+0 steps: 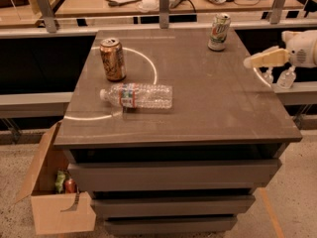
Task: Move 7up can near orange can
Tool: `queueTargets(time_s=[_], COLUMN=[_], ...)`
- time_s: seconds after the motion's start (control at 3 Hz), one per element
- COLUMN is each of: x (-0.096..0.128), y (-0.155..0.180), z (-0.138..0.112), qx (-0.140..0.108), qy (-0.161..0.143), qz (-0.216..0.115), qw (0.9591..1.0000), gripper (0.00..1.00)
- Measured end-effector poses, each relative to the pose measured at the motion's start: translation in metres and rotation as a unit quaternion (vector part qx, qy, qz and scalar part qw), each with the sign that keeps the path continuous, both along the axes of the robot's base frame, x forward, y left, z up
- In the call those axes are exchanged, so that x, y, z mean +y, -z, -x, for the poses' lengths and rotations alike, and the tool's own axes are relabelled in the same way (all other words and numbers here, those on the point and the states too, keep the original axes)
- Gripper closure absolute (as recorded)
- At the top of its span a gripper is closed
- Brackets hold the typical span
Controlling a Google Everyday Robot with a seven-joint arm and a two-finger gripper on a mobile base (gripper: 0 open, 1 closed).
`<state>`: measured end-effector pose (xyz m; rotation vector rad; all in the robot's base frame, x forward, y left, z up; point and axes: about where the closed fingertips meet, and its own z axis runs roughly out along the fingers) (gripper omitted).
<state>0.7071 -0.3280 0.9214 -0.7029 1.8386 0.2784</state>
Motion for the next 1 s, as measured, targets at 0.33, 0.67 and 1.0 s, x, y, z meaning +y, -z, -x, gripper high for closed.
queueTargets(time_s=[0.33, 0.67, 1.0], x=[0.022, 0.052, 0.070], y=[0.007, 0.011, 0.010], z=[-0.040, -0.091, -0.120], qx=[-0.010, -0.028, -0.046], qy=[-0.002, 0.019, 0.027], qz=[-0.030, -0.041, -0.044], qw=[0.9995, 0.9986, 0.9976], gripper=[0.00, 0.00, 0.00])
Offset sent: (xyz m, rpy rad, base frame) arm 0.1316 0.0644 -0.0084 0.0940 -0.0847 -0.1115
